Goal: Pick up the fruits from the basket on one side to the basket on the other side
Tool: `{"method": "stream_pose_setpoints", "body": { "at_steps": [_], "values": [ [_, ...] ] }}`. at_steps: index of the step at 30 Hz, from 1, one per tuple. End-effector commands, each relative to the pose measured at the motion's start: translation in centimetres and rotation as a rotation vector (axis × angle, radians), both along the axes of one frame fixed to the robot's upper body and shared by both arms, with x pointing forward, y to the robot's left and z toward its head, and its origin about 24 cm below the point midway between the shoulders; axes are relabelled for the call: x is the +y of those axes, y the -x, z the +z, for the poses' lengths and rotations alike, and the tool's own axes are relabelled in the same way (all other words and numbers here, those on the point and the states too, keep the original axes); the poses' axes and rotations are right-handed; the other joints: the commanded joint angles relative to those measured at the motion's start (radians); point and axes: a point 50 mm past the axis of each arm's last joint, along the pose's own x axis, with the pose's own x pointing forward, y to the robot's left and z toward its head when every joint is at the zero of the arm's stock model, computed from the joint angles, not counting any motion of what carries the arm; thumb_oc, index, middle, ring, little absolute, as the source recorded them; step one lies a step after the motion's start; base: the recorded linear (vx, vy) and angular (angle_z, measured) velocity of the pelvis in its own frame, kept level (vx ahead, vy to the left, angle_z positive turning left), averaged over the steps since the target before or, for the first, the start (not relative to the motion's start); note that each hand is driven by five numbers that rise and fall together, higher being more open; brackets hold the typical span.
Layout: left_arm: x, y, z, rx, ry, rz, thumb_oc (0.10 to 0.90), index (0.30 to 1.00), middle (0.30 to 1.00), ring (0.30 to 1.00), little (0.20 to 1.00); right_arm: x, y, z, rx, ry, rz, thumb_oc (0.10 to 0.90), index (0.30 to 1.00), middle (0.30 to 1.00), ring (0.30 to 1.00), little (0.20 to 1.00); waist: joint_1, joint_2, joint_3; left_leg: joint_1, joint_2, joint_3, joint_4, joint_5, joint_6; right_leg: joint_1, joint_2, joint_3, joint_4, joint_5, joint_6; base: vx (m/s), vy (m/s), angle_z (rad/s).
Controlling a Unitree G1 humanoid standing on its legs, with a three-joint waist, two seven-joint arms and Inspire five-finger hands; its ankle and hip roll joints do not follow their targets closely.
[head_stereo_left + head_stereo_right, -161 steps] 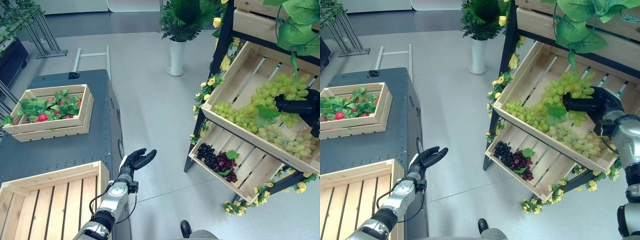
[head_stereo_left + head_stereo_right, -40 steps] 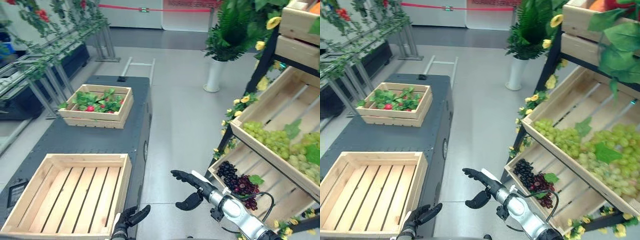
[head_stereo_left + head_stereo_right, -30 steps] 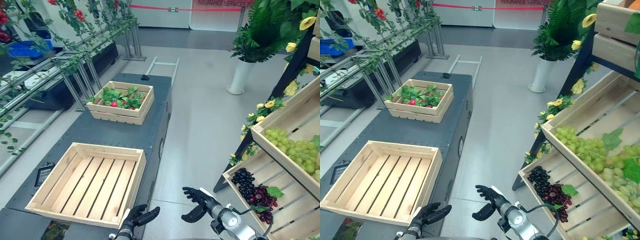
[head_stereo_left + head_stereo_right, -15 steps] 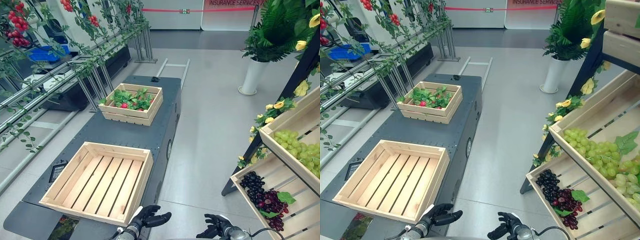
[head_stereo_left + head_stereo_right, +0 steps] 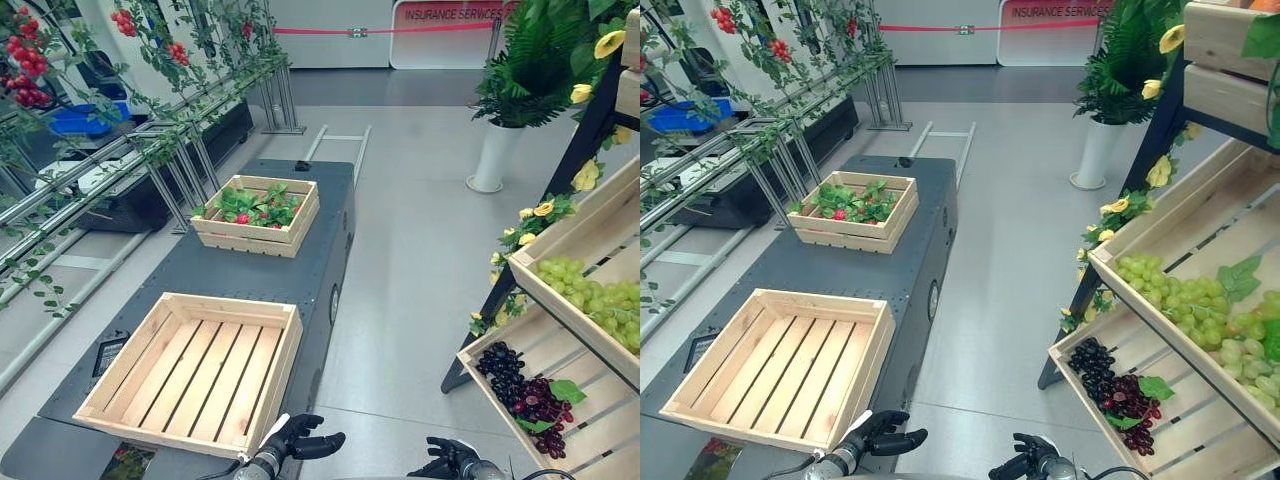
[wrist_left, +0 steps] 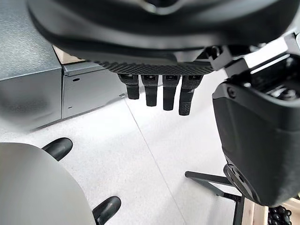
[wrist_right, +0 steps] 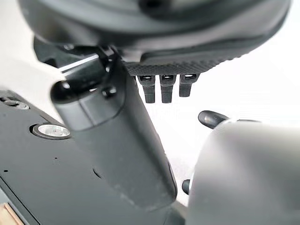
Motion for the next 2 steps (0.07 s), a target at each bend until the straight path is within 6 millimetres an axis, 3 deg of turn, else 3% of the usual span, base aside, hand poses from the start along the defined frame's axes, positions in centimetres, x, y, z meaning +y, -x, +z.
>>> {"method": "stream_pose_setpoints", "body": {
  "at_steps": [1,2],
  "values": [
    [-1.08,-2.55,0.78,-0.073,0.046,-0.053,0.800,0.900,0.900,0.900,0.900,0.77,-0.86,0.05,-0.029,-0.016,0.049,0.800,0.900,0.900,0.900,0.900,-0.007,-0.027,0.026,0.020,-0.045,-0.005,0.010,-0.109,0.029,0.042,0.003,0.016,0.006,-0.044,-0.017,0.00,0.000,0.00],
    [-1.08,-2.53,0.77,-0.072,0.045,-0.055,0.800,0.900,0.900,0.900,0.900,0.77,-0.86,0.05,-0.029,-0.017,0.050,0.800,0.900,0.900,0.900,0.900,-0.007,-0.027,0.026,0.020,-0.045,-0.005,0.010,-0.110,0.029,0.042,0.003,0.017,0.006,-0.044,-0.017,0.00,0.000,0.00]
  ]
}}
